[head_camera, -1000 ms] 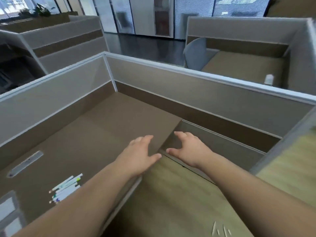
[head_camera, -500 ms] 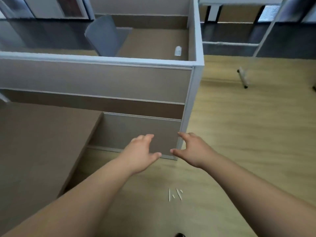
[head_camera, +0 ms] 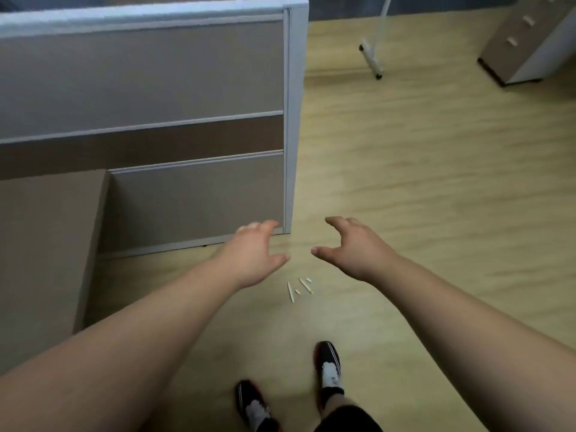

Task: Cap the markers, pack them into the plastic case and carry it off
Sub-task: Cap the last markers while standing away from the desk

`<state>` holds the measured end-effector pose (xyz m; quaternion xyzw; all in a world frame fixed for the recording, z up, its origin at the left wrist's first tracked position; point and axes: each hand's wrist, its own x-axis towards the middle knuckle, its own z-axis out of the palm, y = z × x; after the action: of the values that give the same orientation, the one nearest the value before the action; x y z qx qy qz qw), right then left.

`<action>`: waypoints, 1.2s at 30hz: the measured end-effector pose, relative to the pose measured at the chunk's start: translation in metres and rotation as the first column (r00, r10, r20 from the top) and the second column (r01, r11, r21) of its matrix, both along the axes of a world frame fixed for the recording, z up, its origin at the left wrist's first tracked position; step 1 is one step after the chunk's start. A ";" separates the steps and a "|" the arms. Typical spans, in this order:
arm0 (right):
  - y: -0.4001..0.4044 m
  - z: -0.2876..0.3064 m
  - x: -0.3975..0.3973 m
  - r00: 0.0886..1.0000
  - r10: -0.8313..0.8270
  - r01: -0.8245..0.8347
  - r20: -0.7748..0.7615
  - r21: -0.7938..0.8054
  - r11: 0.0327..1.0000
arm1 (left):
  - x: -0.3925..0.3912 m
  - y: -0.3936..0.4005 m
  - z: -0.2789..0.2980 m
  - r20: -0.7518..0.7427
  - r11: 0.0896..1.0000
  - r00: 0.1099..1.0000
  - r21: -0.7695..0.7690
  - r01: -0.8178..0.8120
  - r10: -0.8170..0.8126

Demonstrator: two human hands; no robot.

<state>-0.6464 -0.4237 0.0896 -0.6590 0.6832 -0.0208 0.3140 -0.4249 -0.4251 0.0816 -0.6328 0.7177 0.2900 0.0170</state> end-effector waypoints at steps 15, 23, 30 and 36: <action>-0.005 -0.165 -0.037 1.000 0.027 -0.026 -0.012 0.117 0.993 | -0.039 0.014 -0.166 -0.013 0.982 0.996 0.169 -0.085 0.088; -0.040 -0.355 -0.065 0.994 0.103 -0.099 -0.021 0.139 0.985 | -0.078 -0.003 -0.356 -0.016 0.944 0.967 0.221 -0.245 0.255; -0.047 -0.521 -0.064 0.987 0.159 -0.154 -0.023 0.162 0.975 | -0.070 -0.008 -0.524 0.032 0.921 0.957 0.262 -0.287 0.289; -0.051 -0.635 -0.051 0.980 0.197 -0.189 -0.033 0.169 0.967 | -0.050 -0.021 -0.640 0.066 0.916 0.960 0.287 -0.279 0.271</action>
<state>-0.6978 -0.4747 -0.5450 -0.6942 0.6228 0.0828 0.3512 -0.4748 -0.4458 -0.5581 -0.7213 0.5704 0.3851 0.0786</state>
